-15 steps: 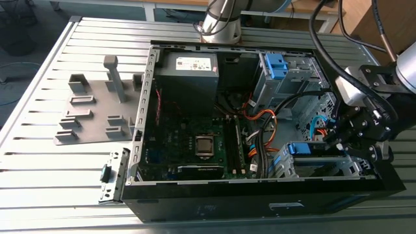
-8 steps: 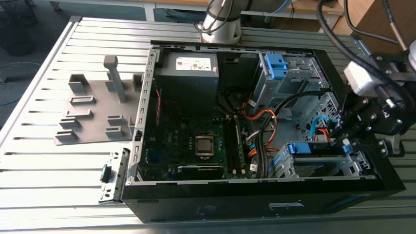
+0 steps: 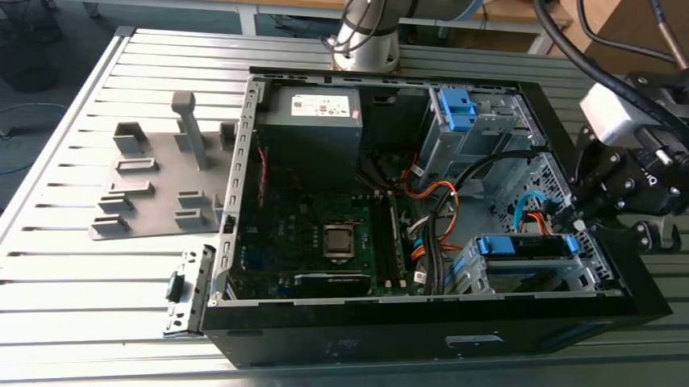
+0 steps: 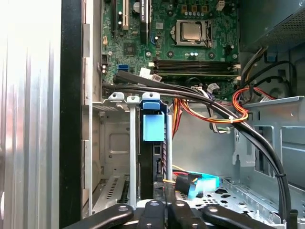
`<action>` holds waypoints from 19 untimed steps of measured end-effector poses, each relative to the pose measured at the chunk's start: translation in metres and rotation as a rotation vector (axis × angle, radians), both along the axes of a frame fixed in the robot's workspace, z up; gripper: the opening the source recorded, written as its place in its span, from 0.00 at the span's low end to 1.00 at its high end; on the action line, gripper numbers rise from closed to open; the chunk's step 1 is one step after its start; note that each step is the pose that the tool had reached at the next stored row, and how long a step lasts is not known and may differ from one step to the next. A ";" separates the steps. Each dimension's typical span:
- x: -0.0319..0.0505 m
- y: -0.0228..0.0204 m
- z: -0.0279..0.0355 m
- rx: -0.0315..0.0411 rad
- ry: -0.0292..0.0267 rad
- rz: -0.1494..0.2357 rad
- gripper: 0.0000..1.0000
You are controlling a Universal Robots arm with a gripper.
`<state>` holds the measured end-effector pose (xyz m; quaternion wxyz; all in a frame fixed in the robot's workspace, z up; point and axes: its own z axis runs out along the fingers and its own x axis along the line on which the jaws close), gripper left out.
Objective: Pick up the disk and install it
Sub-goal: 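Insert the first disk wire, then insert the second disk wire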
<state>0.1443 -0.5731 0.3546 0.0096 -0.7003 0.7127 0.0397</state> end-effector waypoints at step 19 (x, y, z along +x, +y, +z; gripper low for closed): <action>0.0000 0.0000 0.0298 0.0013 0.0000 0.000 0.11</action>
